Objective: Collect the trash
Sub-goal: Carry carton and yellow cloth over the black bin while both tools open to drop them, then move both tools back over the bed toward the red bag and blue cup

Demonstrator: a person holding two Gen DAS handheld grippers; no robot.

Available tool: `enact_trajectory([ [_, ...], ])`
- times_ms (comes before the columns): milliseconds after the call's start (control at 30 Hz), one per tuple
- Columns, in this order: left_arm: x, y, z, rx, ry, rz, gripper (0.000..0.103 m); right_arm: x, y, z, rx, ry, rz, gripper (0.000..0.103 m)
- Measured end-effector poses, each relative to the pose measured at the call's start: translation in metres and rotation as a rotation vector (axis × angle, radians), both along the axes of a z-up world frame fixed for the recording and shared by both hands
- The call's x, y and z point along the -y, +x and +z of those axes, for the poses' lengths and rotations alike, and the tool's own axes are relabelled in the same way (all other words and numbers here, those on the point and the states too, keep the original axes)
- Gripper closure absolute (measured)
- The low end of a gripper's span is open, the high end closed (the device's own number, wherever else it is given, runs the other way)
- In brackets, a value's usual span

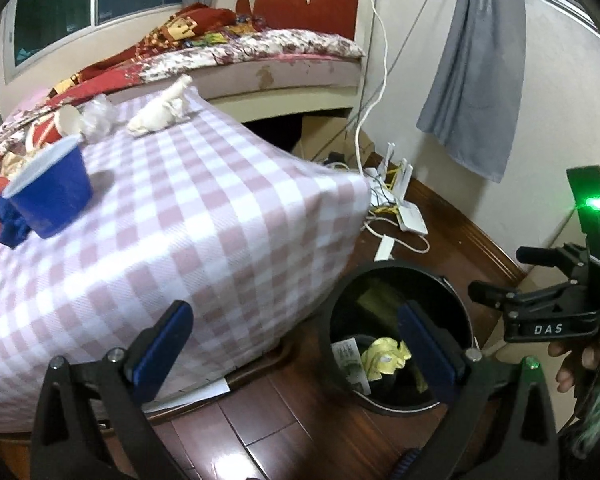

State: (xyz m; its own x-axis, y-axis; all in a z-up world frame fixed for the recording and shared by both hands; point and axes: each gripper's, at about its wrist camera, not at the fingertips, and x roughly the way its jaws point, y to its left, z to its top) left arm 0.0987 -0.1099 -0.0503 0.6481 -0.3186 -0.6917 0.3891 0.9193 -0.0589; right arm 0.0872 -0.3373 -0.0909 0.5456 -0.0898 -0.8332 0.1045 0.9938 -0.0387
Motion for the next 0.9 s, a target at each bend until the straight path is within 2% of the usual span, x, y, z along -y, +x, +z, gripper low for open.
enact_trajectory([
  [133, -0.006, 0.006, 0.008, 0.016, -0.011, 0.019, 0.001, -0.012, 0.003, 0.016, 0.039, 0.004, 0.017, 0.001],
  [367, -0.042, 0.004, 0.035, 0.071, -0.041, 0.086, 0.001, -0.046, 0.013, 0.045, 0.116, 0.032, 0.085, 0.001],
  [533, -0.082, 0.006, 0.047, 0.099, -0.046, 0.181, 0.001, -0.087, 0.029, 0.065, 0.170, 0.042, 0.175, 0.001],
  [800, -0.162, 0.015, 0.057, 0.149, -0.012, 0.361, 0.001, -0.162, 0.052, 0.088, 0.246, 0.076, 0.325, 0.001],
  [900, -0.190, 0.016, 0.056, 0.151, -0.035, 0.411, 0.001, -0.191, 0.059, 0.091, 0.271, 0.099, 0.375, 0.001],
])
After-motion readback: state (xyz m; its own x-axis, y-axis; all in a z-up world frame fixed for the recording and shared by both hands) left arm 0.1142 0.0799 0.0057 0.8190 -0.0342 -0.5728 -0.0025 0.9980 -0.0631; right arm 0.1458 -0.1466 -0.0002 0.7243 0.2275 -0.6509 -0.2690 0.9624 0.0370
